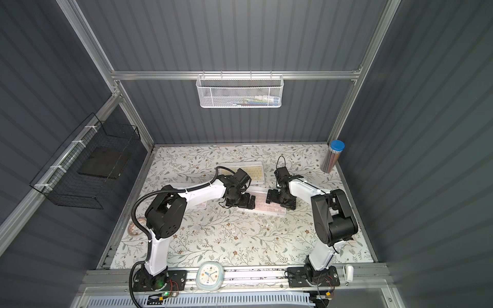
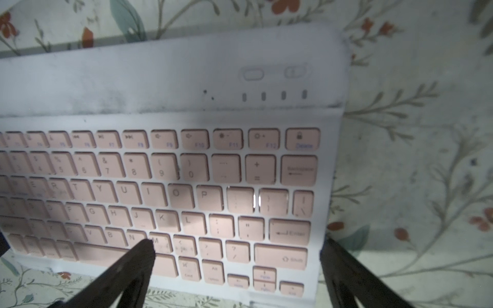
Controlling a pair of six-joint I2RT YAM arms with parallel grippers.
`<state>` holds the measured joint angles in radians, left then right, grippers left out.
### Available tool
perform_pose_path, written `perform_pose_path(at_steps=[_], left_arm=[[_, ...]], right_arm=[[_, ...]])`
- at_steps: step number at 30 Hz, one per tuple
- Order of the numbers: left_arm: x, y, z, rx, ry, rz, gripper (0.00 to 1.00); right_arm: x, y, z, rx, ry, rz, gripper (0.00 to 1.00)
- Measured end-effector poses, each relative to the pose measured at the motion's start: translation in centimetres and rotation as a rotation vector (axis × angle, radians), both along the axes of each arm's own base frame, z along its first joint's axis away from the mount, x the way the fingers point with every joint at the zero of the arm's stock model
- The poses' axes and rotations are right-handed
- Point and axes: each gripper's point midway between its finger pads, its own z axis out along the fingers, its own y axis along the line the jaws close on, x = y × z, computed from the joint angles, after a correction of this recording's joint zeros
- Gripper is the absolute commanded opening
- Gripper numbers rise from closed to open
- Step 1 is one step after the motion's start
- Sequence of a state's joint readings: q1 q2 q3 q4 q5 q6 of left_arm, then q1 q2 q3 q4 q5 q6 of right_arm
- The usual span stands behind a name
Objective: Stack the numeric keypads
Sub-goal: Move the numeric keypad to the center of the board, then pick up the numeric keypad from the center of the board.
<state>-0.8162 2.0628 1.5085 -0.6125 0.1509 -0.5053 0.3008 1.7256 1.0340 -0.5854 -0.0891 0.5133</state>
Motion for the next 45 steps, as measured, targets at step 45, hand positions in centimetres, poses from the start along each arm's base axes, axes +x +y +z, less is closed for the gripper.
perform_pose_path(at_steps=[45], left_arm=[[2.0, -0.7, 0.4, 0.15, -0.074, 0.048, 1.0]], right_arm=[[1.9, -2.4, 0.6, -0.191, -0.039, 0.071, 0.99]])
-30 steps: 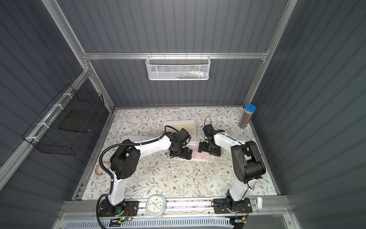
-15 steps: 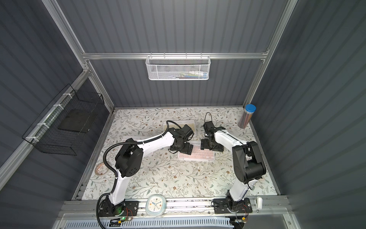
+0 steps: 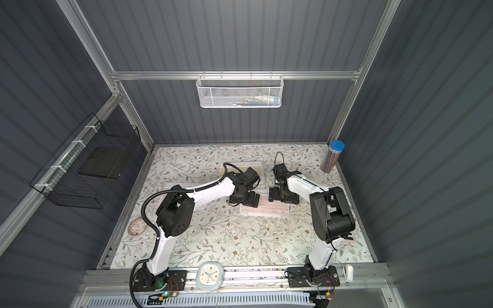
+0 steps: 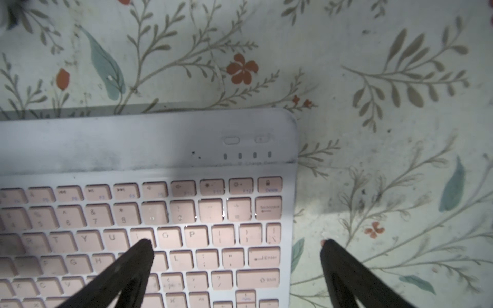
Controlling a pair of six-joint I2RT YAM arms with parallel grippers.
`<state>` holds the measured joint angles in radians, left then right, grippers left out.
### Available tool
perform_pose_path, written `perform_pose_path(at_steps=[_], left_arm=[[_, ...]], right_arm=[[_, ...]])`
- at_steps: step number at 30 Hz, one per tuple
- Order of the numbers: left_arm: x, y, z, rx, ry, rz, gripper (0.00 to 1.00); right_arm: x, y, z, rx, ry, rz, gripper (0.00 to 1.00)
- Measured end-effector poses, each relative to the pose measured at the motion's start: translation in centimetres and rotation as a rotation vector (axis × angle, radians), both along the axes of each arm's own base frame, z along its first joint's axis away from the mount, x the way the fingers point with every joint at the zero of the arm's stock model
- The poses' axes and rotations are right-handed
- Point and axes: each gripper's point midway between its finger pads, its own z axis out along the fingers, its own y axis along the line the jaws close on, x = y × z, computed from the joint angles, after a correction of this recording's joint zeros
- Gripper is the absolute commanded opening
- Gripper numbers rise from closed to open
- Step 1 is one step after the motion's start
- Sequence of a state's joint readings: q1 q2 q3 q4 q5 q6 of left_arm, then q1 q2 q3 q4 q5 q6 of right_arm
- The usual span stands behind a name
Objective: Stack the numeric keypads
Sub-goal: Pick up the numeric keypad from the center of the board.
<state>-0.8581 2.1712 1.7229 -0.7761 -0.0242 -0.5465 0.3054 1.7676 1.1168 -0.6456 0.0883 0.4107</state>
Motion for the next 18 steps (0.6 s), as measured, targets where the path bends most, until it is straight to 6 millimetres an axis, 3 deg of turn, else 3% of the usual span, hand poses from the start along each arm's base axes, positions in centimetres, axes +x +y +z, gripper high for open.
perform_pose_path(at_steps=[6, 18], left_arm=[[-0.1, -0.4, 0.0, -0.02, 0.007, 0.003, 1.0], [-0.4, -0.5, -0.9, -0.026, 0.029, -0.002, 1.0]], right_arm=[[-0.1, 0.3, -1.1, 0.01, 0.026, 0.003, 0.99], [0.0, 0.8, -1.3, 0.037, 0.029, 0.007, 0.99]])
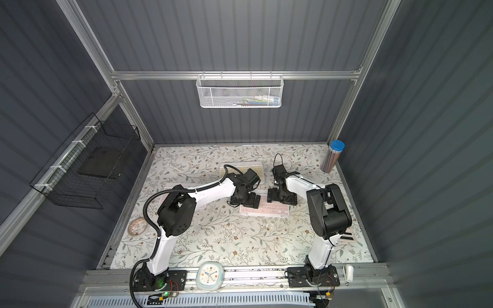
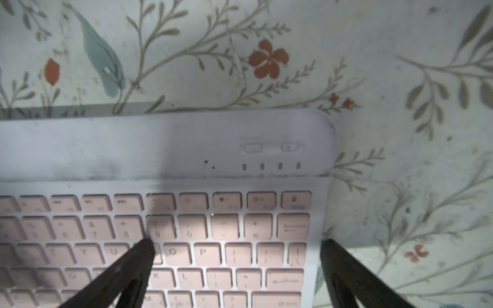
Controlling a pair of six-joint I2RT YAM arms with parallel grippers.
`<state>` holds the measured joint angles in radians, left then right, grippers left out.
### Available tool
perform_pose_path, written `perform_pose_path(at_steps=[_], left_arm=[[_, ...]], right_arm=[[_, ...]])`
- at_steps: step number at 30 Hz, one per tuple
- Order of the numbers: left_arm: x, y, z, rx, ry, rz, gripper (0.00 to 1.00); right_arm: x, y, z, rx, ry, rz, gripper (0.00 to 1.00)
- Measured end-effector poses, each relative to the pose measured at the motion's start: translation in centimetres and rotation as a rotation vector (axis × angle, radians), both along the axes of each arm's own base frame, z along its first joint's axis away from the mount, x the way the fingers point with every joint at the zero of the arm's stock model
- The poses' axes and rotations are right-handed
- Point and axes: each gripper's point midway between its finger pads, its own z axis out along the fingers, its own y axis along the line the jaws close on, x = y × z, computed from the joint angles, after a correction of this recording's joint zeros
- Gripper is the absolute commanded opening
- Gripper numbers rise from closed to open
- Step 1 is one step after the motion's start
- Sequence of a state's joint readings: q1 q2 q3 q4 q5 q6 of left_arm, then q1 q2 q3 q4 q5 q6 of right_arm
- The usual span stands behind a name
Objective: Stack the numeric keypads
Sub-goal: Pick up the numeric keypad from the center of the board.
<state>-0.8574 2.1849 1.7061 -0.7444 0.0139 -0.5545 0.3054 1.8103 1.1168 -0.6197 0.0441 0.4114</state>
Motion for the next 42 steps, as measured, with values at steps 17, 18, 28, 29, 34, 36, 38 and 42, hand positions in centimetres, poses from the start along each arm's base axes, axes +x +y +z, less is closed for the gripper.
perform_pose_path(at_steps=[17, 18, 28, 29, 34, 36, 38, 42], left_arm=[[-0.2, -0.5, 0.1, -0.058, 0.021, -0.005, 1.0], [-0.2, -0.4, 0.2, -0.07, 0.023, -0.005, 1.0], [-0.5, 0.5, 0.4, -0.122, 0.037, 0.006, 1.0], [-0.6, 0.7, 0.4, -0.122, 0.037, 0.007, 1.0], [-0.6, 1.1, 0.4, -0.125, 0.038, 0.013, 1.0], [-0.5, 1.3, 0.4, -0.127, 0.035, 0.015, 1.0], [-0.5, 1.5, 0.4, -0.13, 0.033, 0.021, 1.0], [-0.3, 2.2, 0.4, -0.133, 0.032, 0.033, 1.0]], right_arm=[[-0.3, 0.4, 0.0, 0.047, 0.013, -0.002, 0.99], [-0.3, 0.4, 0.0, 0.058, 0.011, -0.004, 0.99], [-1.1, 1.1, 1.2, 0.294, -0.025, -0.039, 0.99], [-1.2, 1.2, 1.3, 0.322, -0.027, -0.044, 0.99], [-1.5, 1.2, 2.0, 0.462, -0.046, -0.083, 0.98], [-1.5, 1.2, 2.4, 0.508, -0.058, -0.096, 0.98], [-1.3, 1.3, 3.0, 0.552, -0.078, -0.1, 0.97], [-0.5, 1.6, 4.6, 0.637, -0.135, -0.101, 0.97]])
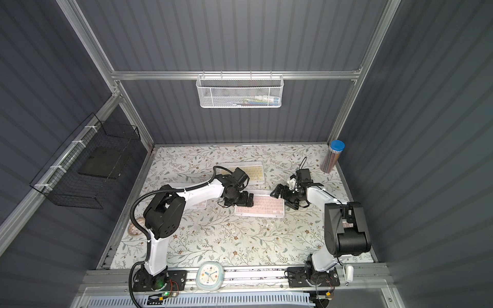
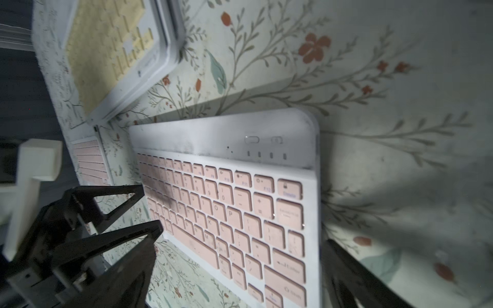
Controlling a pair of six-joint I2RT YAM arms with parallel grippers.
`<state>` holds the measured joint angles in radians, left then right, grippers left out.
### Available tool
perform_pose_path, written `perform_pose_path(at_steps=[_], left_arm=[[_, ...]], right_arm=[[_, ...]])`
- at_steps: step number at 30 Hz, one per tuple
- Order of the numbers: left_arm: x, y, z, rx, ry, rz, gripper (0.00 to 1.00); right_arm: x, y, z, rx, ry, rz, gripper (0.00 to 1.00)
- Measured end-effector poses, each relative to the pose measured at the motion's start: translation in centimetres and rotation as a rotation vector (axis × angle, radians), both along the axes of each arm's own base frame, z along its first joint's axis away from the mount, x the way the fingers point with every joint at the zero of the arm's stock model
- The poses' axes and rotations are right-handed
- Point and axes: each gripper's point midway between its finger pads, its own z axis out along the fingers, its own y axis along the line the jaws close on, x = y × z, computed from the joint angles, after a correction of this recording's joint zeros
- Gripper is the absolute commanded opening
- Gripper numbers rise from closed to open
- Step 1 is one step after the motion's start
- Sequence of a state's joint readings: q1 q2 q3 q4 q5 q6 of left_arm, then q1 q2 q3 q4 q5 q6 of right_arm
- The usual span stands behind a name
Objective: Stack the numeric keypads
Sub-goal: Pick up the numeric keypad from the center of the board.
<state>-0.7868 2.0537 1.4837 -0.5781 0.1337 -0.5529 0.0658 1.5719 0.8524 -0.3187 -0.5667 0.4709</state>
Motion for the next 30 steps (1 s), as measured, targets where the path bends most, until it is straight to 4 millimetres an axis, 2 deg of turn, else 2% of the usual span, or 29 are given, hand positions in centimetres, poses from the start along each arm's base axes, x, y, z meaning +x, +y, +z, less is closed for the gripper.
perform_pose_path(at_steps=[7, 14, 17, 23, 30], left_arm=[[0.1, 1.0, 0.0, -0.014, -0.005, 0.015, 1.0], [0.3, 1.3, 0.1, -0.036, -0.003, 0.023, 1.0], [0.3, 1.3, 0.1, -0.042, -0.001, 0.021, 1.0], [0.5, 0.6, 0.4, -0.086, -0.01, 0.0, 1.0], [0.7, 0.5, 0.5, -0.115, -0.009, -0.005, 1.0]], right_arm=[[0.8, 0.8, 1.8, 0.085, -0.072, 0.012, 0.96], [0.7, 0.9, 1.7, 0.104, -0.079, 0.014, 0.92], [0.5, 1.0, 1.6, 0.119, -0.072, 0.015, 0.88], [-0.5, 3.0, 2.6, 0.224, -0.057, 0.075, 0.77], [-1.0, 3.3, 2.9, 0.252, -0.043, 0.084, 0.69]])
